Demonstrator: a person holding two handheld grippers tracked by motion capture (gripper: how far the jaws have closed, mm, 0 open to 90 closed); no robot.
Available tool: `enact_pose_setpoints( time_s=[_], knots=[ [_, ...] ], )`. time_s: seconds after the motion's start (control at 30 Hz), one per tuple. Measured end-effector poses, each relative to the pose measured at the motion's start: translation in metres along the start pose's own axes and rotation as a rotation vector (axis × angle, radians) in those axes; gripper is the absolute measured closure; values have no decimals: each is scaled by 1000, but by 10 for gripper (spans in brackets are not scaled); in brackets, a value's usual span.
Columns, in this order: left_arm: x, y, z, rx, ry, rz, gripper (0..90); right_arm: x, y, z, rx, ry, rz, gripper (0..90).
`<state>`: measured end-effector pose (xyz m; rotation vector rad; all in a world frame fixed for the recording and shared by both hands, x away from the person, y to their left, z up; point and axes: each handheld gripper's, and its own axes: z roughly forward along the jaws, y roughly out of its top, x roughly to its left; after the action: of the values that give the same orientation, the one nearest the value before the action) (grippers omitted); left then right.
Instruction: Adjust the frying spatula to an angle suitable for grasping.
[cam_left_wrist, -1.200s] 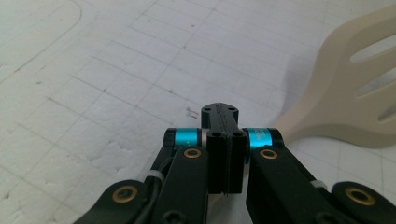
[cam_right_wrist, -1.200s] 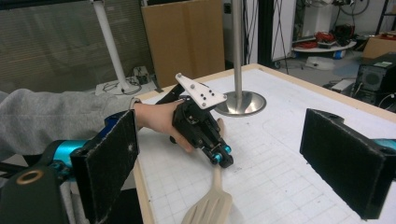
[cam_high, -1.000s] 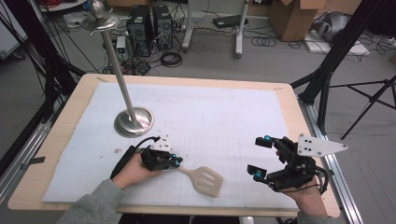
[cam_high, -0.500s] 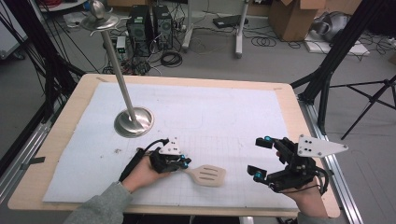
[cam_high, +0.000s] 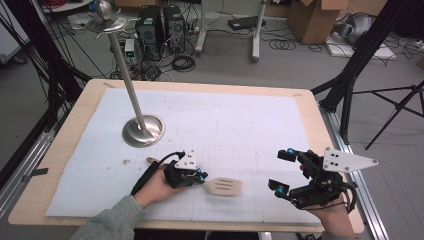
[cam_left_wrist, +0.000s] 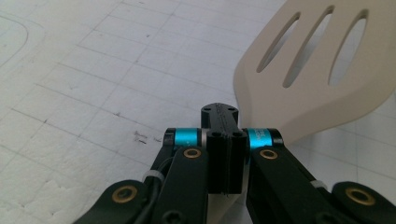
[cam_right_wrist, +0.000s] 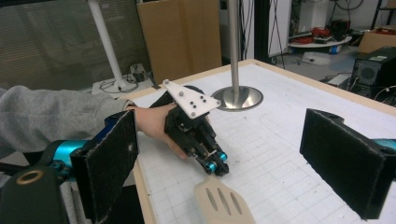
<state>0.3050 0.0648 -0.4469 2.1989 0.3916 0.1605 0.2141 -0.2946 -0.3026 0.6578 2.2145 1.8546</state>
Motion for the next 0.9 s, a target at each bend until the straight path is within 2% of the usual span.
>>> enact_pose_setpoints(
  time_s=[0.1,0.2,0.27,0.37,0.6,0.73,0.9],
  knots=[
    [-1,-2,-3,-7,-22,-12,899,-1,0,0,-1,2,-2,109],
    [-4,-3,-4,2,-29,5,899,-2,0,0,-5,3,-3,108],
    [-6,-5,-5,-2,-40,1,899,-2,1,0,-8,5,-3,108],
    [-10,-6,-8,7,-44,43,899,-2,1,1,-4,11,3,109],
    [-11,-8,-9,5,-39,41,899,-2,1,7,8,23,-2,108],
    [-9,-7,-9,4,-48,11,898,-3,2,7,7,21,-4,108],
    [-2,-4,-10,-55,7,20,897,-3,2,7,8,23,-5,109]
  ],
)
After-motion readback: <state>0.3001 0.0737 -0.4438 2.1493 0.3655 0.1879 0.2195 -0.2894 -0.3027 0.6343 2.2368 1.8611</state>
